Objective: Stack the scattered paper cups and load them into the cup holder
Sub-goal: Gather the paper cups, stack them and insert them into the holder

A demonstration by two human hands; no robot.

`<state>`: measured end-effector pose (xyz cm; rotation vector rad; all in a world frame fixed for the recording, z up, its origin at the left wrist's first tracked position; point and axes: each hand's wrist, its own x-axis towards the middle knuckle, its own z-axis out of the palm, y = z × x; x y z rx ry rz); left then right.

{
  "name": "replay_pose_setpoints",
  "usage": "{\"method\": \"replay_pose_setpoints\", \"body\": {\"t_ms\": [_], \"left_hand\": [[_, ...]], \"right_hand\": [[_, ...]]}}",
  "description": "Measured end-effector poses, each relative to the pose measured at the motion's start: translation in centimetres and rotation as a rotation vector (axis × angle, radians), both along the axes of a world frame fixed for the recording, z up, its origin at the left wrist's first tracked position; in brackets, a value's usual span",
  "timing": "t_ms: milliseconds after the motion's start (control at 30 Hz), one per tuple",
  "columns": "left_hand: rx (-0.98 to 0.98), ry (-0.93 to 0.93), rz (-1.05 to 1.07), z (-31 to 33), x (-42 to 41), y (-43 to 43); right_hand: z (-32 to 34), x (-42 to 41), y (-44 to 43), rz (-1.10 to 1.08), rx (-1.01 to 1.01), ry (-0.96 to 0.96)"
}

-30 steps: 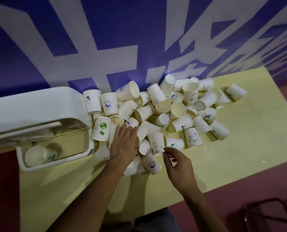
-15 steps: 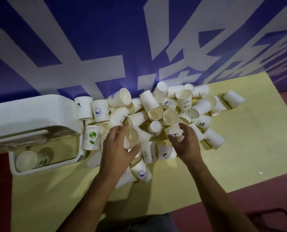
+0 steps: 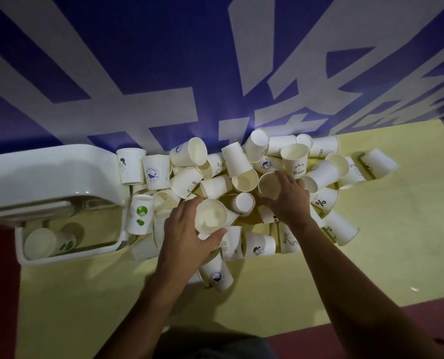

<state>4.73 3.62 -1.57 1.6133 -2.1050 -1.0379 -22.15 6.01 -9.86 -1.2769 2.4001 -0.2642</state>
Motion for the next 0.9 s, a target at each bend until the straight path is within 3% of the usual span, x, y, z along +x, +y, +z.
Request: {"method": "replay_pose_setpoints", "body": {"t_ms": [233,367,600,900], "left_hand": [[-0.022,0.004,-0.016,-0.3,0.2,-0.8],[0.002,0.052,-0.025,-0.1,0.9,-1.0],[0.000,0.108,-0.013,0.4,4.0,-0.9],[-0.054,0.259,0.003,1.2,16.3,-1.5]], "right_hand": [[2.5,0.7,2.1,-0.127,-0.334,-0.016],[5.2,2.9,3.9,-0.183,-0.500,-0.131],[9.3,9.7,4.8,-0.227,-0.466,-0.291],[11.0,22.8,3.4,-0.066,-0.473,-0.328]]}}
